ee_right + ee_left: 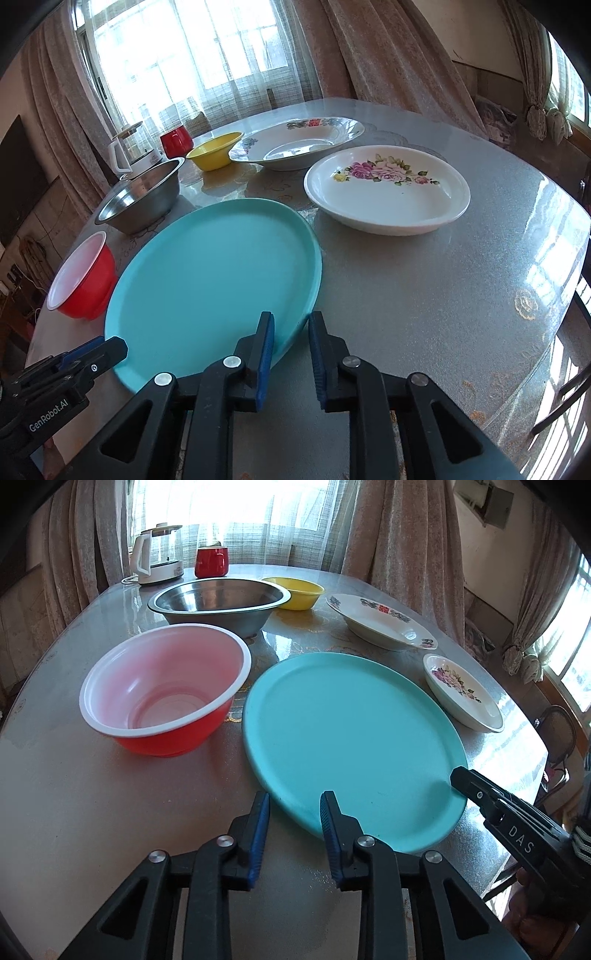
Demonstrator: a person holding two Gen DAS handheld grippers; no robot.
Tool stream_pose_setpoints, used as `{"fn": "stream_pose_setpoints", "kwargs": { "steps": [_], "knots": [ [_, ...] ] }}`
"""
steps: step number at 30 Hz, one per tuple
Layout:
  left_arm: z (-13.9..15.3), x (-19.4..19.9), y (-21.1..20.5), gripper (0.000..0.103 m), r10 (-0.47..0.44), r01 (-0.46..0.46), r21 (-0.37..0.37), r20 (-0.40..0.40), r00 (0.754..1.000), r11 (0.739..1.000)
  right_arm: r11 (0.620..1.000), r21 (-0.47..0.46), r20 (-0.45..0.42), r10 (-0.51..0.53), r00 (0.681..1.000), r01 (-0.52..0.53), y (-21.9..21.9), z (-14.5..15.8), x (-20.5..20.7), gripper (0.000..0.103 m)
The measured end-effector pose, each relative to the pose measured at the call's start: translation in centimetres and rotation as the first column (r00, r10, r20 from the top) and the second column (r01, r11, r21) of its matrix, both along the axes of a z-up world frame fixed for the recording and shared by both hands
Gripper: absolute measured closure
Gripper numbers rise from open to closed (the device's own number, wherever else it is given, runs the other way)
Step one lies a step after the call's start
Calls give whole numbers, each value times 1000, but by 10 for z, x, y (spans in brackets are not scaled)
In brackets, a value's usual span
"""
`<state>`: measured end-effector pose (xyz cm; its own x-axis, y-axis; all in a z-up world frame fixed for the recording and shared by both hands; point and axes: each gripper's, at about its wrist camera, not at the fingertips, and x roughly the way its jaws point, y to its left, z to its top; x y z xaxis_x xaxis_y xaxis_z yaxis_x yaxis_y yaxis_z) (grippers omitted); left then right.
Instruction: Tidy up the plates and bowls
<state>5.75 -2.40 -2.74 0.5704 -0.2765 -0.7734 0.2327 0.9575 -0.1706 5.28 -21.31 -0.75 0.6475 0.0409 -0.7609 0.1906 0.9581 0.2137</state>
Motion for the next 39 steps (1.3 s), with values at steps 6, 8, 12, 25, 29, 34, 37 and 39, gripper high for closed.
{"fn": "stream_pose_setpoints", "kwargs": {
  "steps": [6,8,12,25,29,34,37,39],
  "knots": [
    [-1,-4,1,74,-6,6,1,4,1000,1000,1000,-3,-2,-3,1000,3,2,0,-6,84],
    [1,-5,2,73,-6,6,-7,-2,1000,1000,1000,6,1,1,1000,-1,2,0,-7,79],
    [16,-16,3,49,-13,11,23,57,998,1000,1000,6,42,-11,999,11,-3,7,-14,71],
    [67,-12,-17,4,-42,17,117,212,976,993,999,-5,107,-52,993,53,-35,39,-13,63],
    [68,10,-30,4,-66,40,169,151,986,985,998,-8,101,-63,993,64,-47,44,-6,63],
    [72,39,-38,4,-48,37,139,76,996,990,998,-35,91,-53,994,56,-57,50,10,61],
    [74,56,-46,4,-52,50,117,21,998,992,999,-32,80,-40,996,43,-67,53,24,61],
    [76,69,-51,4,-44,45,108,-6,999,993,999,-34,83,-31,996,34,-74,56,35,61]
  ]
}}
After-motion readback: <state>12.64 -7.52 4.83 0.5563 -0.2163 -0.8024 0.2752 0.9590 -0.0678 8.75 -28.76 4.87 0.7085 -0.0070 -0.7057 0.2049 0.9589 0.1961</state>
